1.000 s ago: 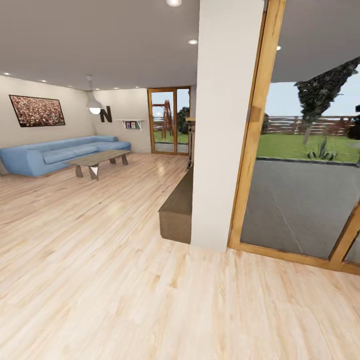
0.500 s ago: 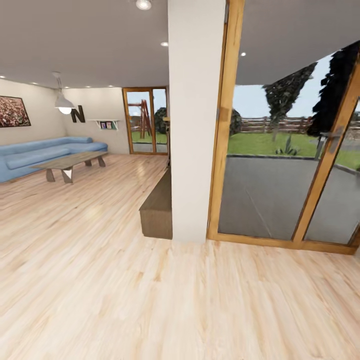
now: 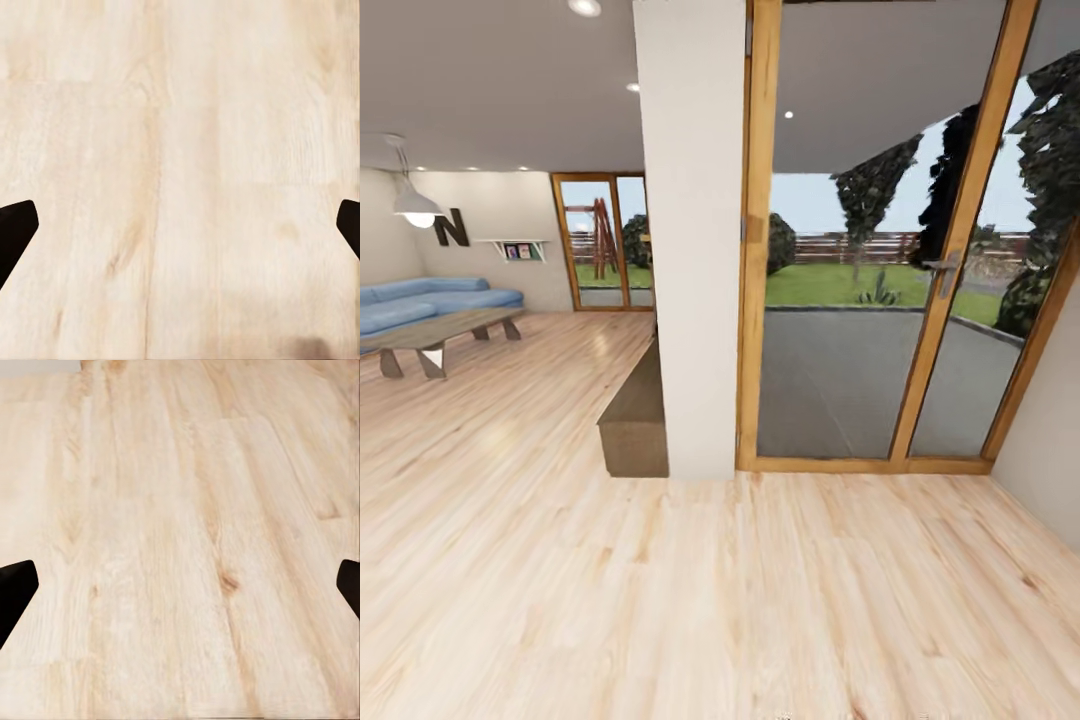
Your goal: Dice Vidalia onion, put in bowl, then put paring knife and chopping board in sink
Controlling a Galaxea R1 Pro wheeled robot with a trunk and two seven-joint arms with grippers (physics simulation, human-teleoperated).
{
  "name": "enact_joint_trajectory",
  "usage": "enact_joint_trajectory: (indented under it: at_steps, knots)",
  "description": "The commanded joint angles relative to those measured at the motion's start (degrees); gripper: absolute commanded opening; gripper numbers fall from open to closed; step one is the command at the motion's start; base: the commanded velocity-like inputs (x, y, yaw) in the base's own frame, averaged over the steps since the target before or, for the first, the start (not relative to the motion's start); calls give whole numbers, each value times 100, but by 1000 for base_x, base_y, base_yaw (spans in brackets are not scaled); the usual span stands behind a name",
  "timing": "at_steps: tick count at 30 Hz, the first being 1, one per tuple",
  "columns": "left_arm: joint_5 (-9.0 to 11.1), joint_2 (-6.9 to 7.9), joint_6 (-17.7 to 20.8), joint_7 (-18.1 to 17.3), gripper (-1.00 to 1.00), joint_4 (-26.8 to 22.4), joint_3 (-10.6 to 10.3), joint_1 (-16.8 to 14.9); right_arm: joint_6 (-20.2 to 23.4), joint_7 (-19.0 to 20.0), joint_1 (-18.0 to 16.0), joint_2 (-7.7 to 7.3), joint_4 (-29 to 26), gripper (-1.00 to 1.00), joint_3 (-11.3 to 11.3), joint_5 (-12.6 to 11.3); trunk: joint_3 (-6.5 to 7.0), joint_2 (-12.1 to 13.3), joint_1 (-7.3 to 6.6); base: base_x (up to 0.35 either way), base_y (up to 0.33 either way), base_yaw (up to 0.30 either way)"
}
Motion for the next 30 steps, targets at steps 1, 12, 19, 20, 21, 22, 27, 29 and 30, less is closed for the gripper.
enact_joint_trajectory:
  at_steps: [1, 12, 19, 20, 21, 22, 27, 29, 30]
  knots:
    - [0, 1, -13, 1, 100, 2, -1, -1, -19, 6, -5, 3, 5, 100, -14, -3, -5, -3, -1, -119, 0, -278]
    - [-10, 1, -13, 3, 100, 5, -1, -2, -19, 9, -5, 1, 5, 100, -17, -3, -5, -3, -1, -297, 0, -278]
    - [-17, 1, -13, 9, 100, 6, -8, -2, -19, 10, -5, 1, 5, 100, -22, -3, -5, -3, -1, -343, 0, -279]
    - [-19, 1, -13, 11, 100, 6, -9, -2, -19, 10, -5, 1, 5, 100, -23, -3, -5, -3, -1, -344, 0, -279]
    - [-20, 1, -13, 11, 100, 6, -9, -1, -19, 11, -5, 1, 5, 100, -23, -3, -5, -3, -1, -344, 0, -280]
    - [-20, 1, -13, 11, 100, 6, -9, -1, -19, 11, -5, 1, 5, 100, -23, -3, -5, -3, -1, -344, 0, -280]
    - [-19, 1, -13, 12, 100, 6, -10, -1, -19, 9, -5, 1, 5, 100, -23, -3, -5, -3, -1, -344, 0, -280]
    - [-20, 1, -13, 12, 100, 6, -10, 0, -19, 10, -5, -2, 5, 100, -23, -3, -5, -3, -1, -344, 0, -280]
    - [-21, 1, -13, 12, 100, 2, -10, 0, -19, 10, -5, -5, 5, 100, -23, -3, -5, -3, -1, -344, 0, -280]
